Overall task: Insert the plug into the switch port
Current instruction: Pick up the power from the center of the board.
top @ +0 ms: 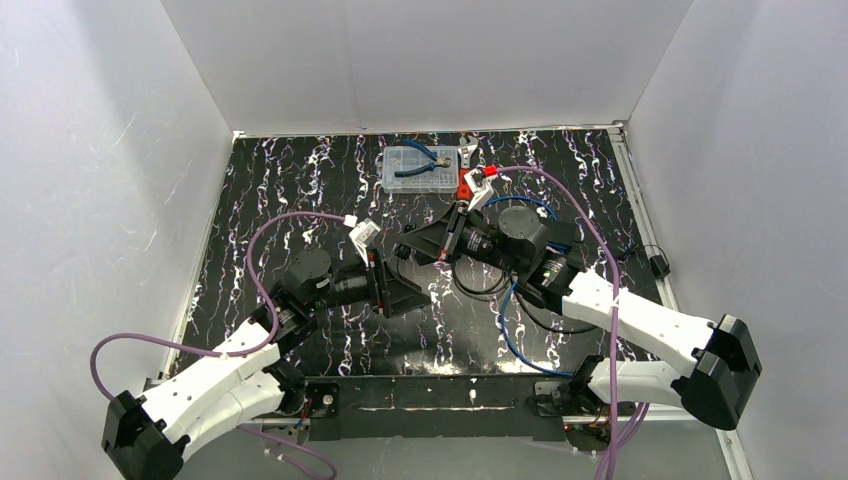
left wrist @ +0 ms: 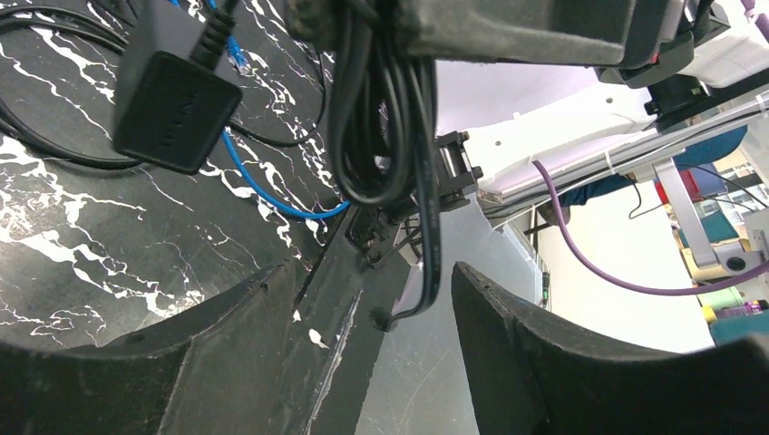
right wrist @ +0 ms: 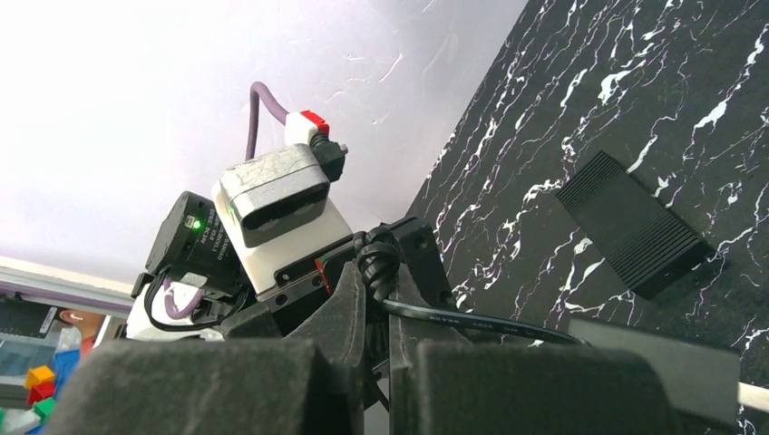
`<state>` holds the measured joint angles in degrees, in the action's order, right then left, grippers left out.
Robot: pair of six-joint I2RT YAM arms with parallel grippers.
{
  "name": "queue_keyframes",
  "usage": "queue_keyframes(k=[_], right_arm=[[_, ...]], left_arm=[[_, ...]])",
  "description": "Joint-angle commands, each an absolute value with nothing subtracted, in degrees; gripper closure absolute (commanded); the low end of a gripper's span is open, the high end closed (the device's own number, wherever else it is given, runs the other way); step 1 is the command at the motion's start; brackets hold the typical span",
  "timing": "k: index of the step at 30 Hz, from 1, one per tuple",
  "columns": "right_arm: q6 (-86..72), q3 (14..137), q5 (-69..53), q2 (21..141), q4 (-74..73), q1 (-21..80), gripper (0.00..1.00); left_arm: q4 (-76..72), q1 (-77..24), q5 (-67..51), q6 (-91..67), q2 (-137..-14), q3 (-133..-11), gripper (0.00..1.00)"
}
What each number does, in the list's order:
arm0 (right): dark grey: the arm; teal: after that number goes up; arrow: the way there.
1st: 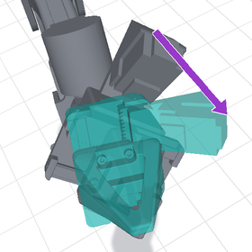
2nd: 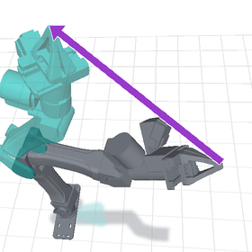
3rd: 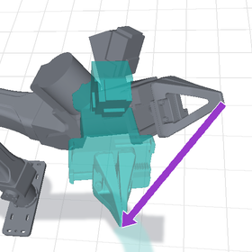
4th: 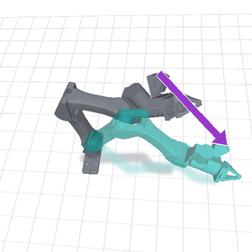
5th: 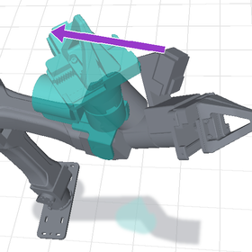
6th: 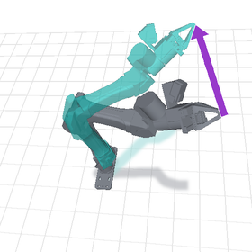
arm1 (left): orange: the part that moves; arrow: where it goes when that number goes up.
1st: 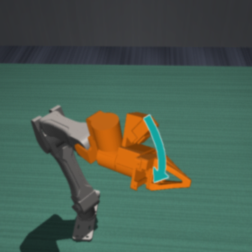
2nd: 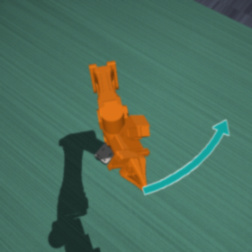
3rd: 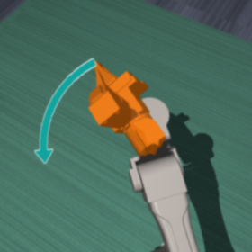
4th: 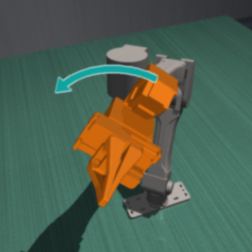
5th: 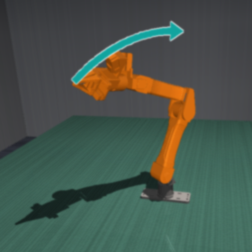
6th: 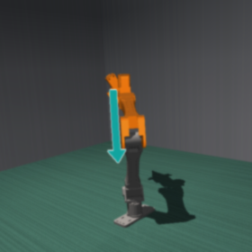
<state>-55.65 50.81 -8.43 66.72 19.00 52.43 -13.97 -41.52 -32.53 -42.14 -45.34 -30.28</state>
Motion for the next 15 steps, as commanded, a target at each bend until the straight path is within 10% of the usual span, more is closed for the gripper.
queue_keyframes(k=[1, 15], right_arm=[[-56.0, 53.1, -6.5, 65.5, 22.7, 52.8, 0.99], [-55.2, 54.6, -7.6, 66.7, 23.6, 53.2, 0.99]], left_arm=[[-16.5, -42.1, -34.9, -42.4, -44.4, -29.1, 0.38], [-15.2, -42.6, -37.3, -43.0, -39.6, -27.6, 0.39]])
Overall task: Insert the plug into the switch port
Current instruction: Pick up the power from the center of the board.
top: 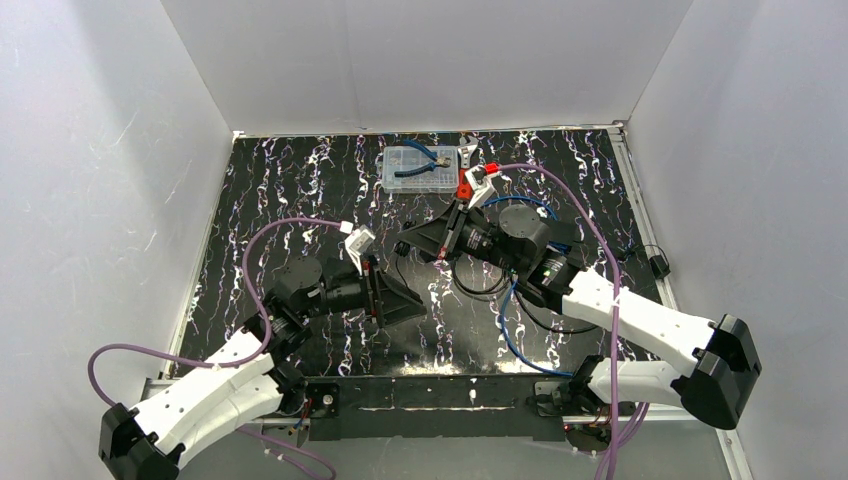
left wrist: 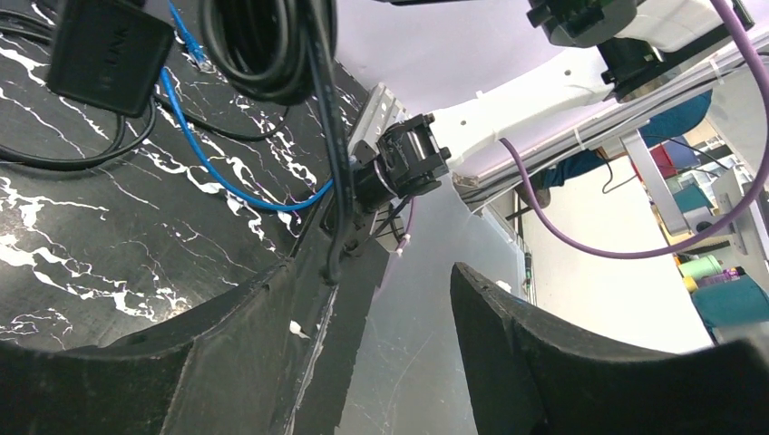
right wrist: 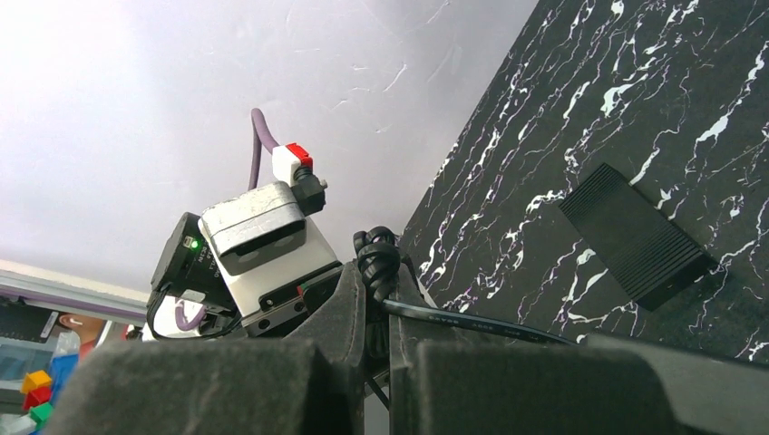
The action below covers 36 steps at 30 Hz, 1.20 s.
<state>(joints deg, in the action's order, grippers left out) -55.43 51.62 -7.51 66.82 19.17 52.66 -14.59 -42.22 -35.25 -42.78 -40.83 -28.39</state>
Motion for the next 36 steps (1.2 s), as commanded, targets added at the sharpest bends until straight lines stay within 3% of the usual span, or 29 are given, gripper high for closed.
queue_keyframes(k=[1, 20, 36], right_arm=[[-55.2, 54.6, -7.8, 66.8, 23.8, 53.3, 0.99], [-54.3, 54.7, -11.8, 68.2, 27.5, 54.1, 0.99], [-52.9, 48.8, -6.7, 63.6, 29.5, 54.2, 0.99]], left_arm=[[-15.3, -42.6, -37.5, -43.1, -39.5, -27.5, 0.39], [-18.9, -42.6, -40.2, -44.2, -42.1, -27.6, 0.51], [-15.7, -42.6, -40.4, -43.8, -41.9, -28.9, 0.86]])
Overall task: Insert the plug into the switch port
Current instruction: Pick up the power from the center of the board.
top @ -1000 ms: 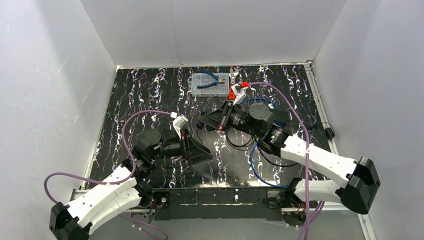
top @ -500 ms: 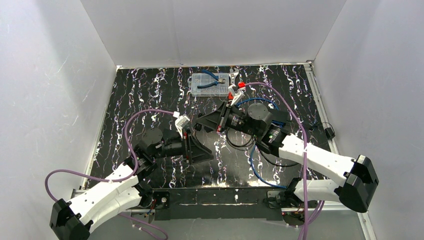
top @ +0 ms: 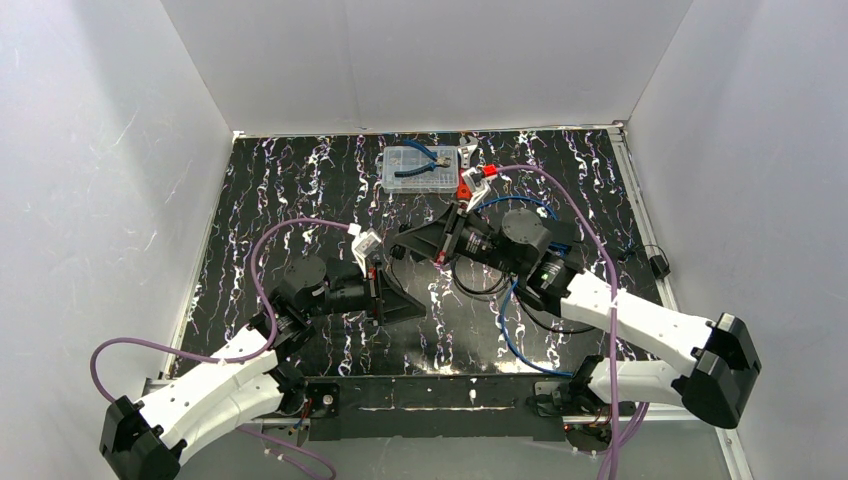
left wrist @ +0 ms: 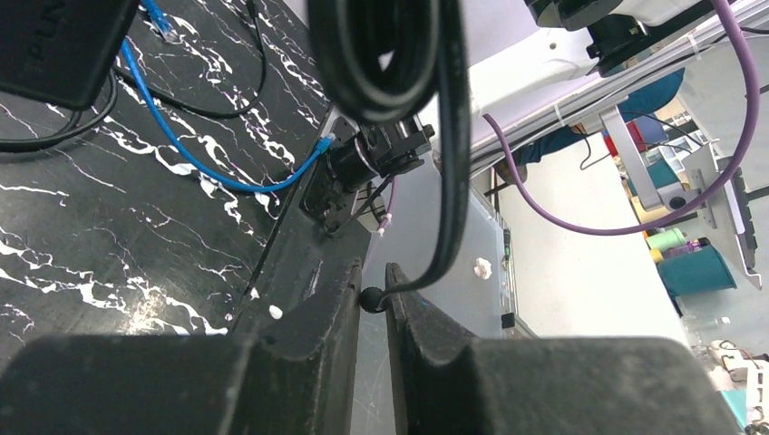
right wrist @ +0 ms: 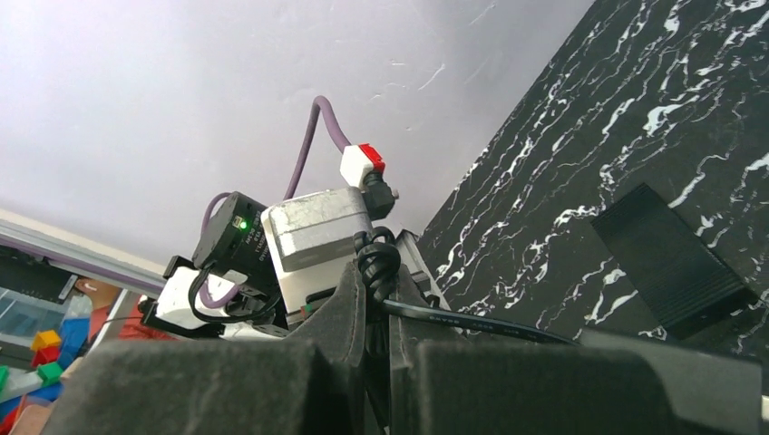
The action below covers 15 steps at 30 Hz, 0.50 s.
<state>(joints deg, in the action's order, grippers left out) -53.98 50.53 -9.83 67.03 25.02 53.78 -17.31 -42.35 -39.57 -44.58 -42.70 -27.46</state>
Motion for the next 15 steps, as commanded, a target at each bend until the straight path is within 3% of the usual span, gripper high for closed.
queue_keyframes(k=[1, 7, 15], right_arm=[[-52.8, 48.1, -5.9, 62.9, 29.5, 54.2, 0.99], [-52.3, 43.3, -1.8, 58.9, 28.7, 54.2, 0.99], [-50.8, 36.8, 2.7, 54.2, 22.3, 54.2, 0.99]], left_arm=[[-14.9, -42.6, -40.4, -43.5, -41.6, -29.0, 0.88], [-8.8, -42.6, -39.9, -42.2, -40.2, -29.3, 1.0], [-0.5, -42.6, -40.8, -41.0, -40.4, -30.8, 1.0]])
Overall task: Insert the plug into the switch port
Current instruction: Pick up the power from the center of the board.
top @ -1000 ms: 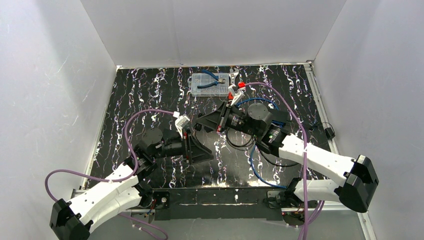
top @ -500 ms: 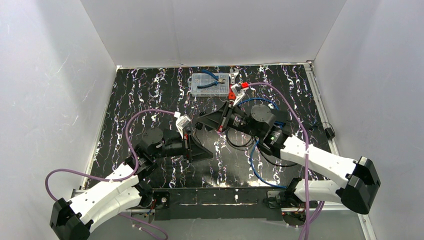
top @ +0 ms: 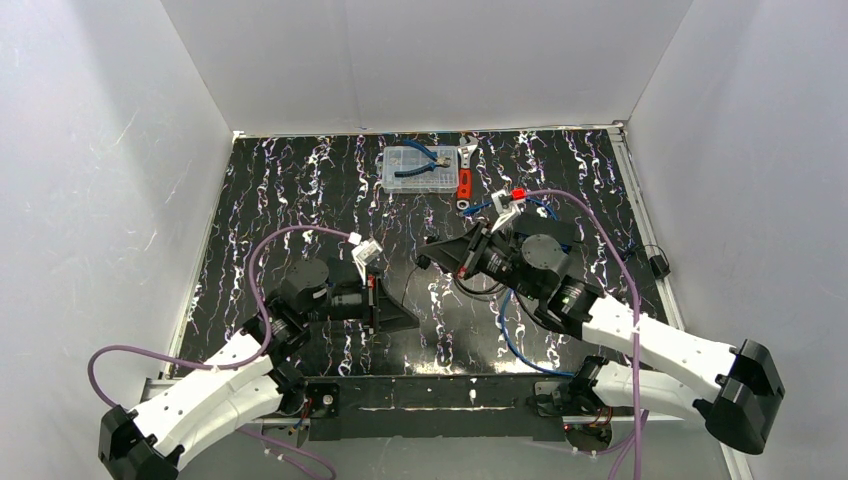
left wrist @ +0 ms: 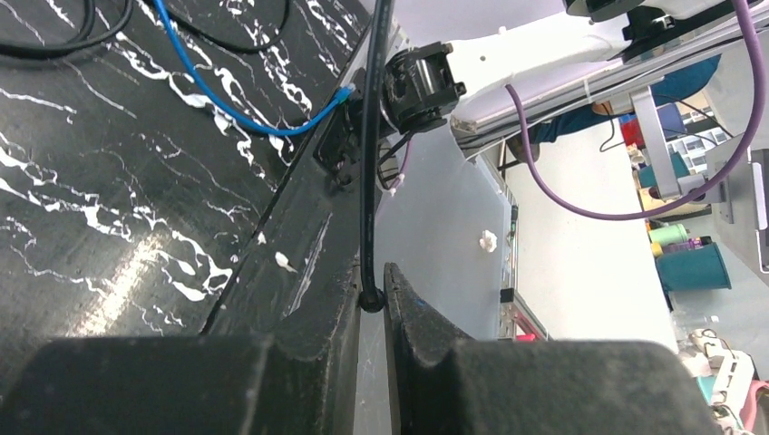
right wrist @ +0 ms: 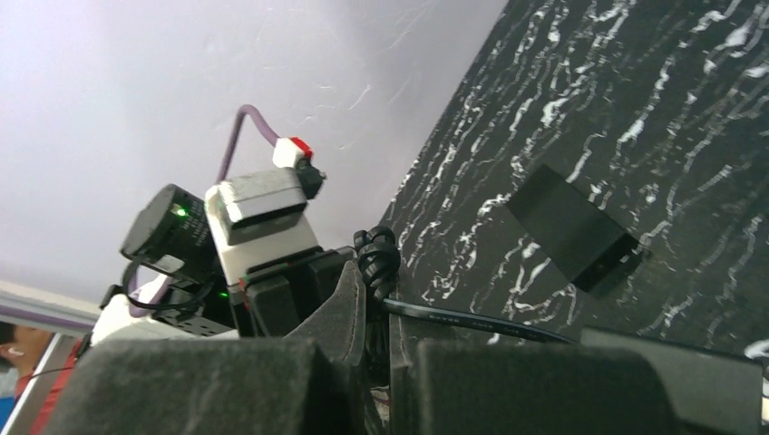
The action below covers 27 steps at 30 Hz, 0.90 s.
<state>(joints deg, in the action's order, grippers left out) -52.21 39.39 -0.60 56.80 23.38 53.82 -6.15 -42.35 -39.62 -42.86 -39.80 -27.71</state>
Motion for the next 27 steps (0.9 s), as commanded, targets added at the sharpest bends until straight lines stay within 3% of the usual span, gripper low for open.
queue_keyframes(k=[1, 17, 21, 25, 27], right_arm=[[-50.8, 36.0, 2.6, 54.0, 21.6, 54.1, 0.99], [-57.3, 21.0, 1.7, 58.2, 20.1, 54.2, 0.97], [-55.3, 21.3, 0.4, 59.3, 17.9, 54.2, 0.88], [-52.1, 23.2, -1.5, 58.9, 13.0, 54.1, 0.65], [-49.7, 24.4, -1.1, 58.0, 10.2, 54.2, 0.6]], left_arm=[[1.4, -42.5, -41.8, -40.7, -41.5, -31.3, 1.0], [1.4, -42.5, -47.6, -42.7, -55.9, -28.7, 1.0], [1.3, -42.6, -47.6, -43.3, -57.5, -27.8, 1.0], [1.3, -42.6, -48.3, -43.8, -59.7, -27.3, 1.0], [1.3, -42.7, -48.9, -43.8, -60.8, -27.2, 1.0]])
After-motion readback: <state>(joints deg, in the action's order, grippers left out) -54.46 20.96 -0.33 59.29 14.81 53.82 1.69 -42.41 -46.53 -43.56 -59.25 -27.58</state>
